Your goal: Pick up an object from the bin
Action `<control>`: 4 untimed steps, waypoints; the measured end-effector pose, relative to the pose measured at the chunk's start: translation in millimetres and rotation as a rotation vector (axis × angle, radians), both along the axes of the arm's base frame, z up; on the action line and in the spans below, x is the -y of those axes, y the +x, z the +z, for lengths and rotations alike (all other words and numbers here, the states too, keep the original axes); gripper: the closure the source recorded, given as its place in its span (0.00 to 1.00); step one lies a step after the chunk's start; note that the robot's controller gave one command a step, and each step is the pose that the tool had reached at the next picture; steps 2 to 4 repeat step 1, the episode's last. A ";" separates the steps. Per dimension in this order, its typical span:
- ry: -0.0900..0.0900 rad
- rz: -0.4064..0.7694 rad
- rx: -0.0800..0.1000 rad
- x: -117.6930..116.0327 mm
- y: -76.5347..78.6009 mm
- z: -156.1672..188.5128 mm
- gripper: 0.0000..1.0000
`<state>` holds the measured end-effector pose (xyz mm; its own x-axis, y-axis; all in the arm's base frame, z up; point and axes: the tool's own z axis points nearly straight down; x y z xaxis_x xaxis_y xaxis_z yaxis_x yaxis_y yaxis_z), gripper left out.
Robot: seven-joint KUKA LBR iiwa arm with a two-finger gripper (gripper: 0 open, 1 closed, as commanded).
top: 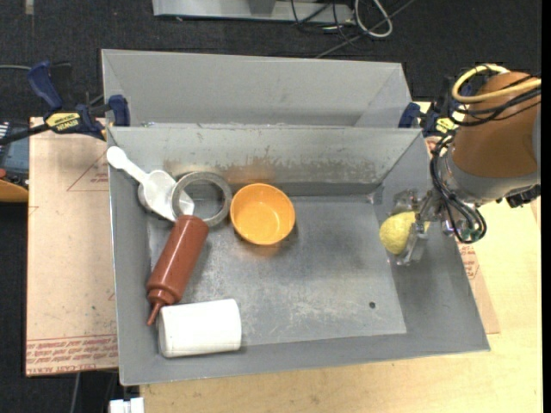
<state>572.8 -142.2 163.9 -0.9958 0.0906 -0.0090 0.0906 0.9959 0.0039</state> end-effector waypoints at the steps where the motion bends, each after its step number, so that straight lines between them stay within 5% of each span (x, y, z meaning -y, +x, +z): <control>1: 0.000 0.000 0.002 -0.1 0.6 19.7 1.00; 4: 0.000 0.000 0.002 -0.1 0.6 19.7 1.00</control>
Offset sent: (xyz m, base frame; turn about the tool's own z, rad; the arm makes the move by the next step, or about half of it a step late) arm 0.0008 -0.0001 0.0161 0.0000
